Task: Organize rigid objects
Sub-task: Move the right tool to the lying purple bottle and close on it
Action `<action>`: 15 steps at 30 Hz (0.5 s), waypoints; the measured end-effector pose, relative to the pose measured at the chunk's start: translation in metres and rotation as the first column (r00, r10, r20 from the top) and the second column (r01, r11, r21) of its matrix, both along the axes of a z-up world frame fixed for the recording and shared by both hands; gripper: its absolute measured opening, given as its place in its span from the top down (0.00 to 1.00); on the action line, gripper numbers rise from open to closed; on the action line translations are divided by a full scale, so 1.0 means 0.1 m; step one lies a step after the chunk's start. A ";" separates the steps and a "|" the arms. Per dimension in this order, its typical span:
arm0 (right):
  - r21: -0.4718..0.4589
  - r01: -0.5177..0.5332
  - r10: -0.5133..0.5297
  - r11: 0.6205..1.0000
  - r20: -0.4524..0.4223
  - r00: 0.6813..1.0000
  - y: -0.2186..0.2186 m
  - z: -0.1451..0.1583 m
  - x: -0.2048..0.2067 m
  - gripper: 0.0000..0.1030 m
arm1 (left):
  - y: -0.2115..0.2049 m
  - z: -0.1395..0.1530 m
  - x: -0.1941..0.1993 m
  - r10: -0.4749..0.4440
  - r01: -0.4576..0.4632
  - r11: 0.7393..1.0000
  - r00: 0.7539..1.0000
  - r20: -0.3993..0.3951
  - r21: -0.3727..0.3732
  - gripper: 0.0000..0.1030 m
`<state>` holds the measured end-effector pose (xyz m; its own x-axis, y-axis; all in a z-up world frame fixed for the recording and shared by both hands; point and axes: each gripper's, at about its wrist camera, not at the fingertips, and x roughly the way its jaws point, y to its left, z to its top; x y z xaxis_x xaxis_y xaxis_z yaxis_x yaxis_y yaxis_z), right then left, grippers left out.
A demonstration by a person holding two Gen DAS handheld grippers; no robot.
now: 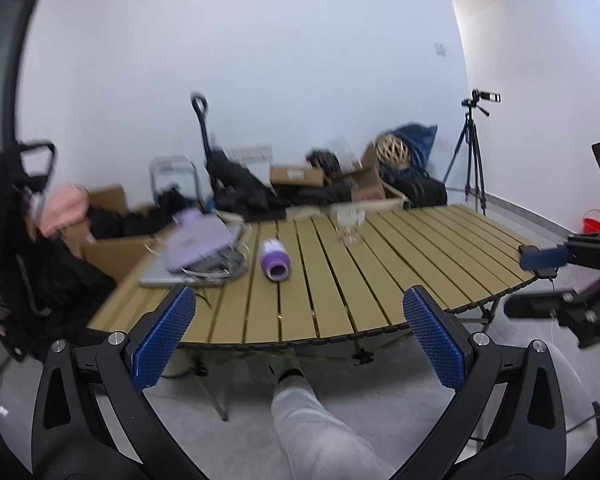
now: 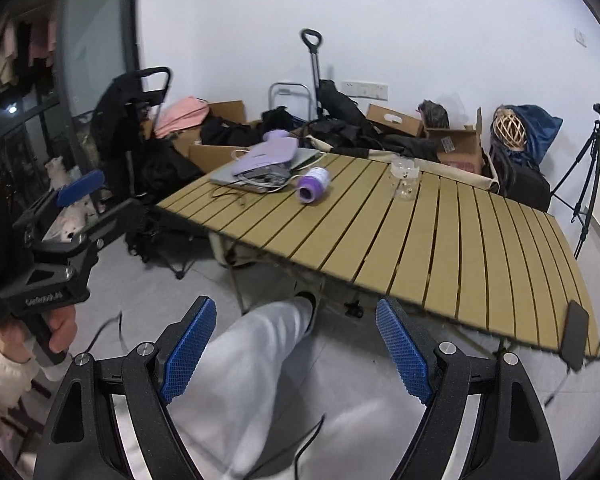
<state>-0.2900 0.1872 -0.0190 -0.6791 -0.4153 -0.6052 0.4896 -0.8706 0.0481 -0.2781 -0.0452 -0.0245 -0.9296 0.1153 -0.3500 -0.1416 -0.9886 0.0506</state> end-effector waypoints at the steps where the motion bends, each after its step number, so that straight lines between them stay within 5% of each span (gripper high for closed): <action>1: -0.001 0.010 -0.010 1.000 0.007 1.000 -0.03 -0.01 -0.19 0.16 | -0.07 -0.02 -0.15 -0.003 0.003 1.000 1.000 0.024 0.018 0.00; 9: -0.003 0.043 -0.043 0.999 0.073 0.996 -0.28 -0.13 -1.50 0.16 | -0.47 -0.24 -1.11 0.052 -0.052 0.999 0.998 0.039 0.010 0.00; 15: 0.040 -0.016 0.012 0.999 0.096 0.995 -0.90 -0.39 -2.41 0.16 | -0.87 -0.47 -1.68 0.128 -0.128 0.992 0.989 0.080 0.002 0.00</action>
<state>-0.5311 0.0972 -0.0578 -0.6114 -0.3981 -0.6839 0.4961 -0.8661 0.0606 -0.4457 -0.1320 -0.0715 -0.9060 -0.0001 -0.4233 -0.0173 -0.9992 0.0373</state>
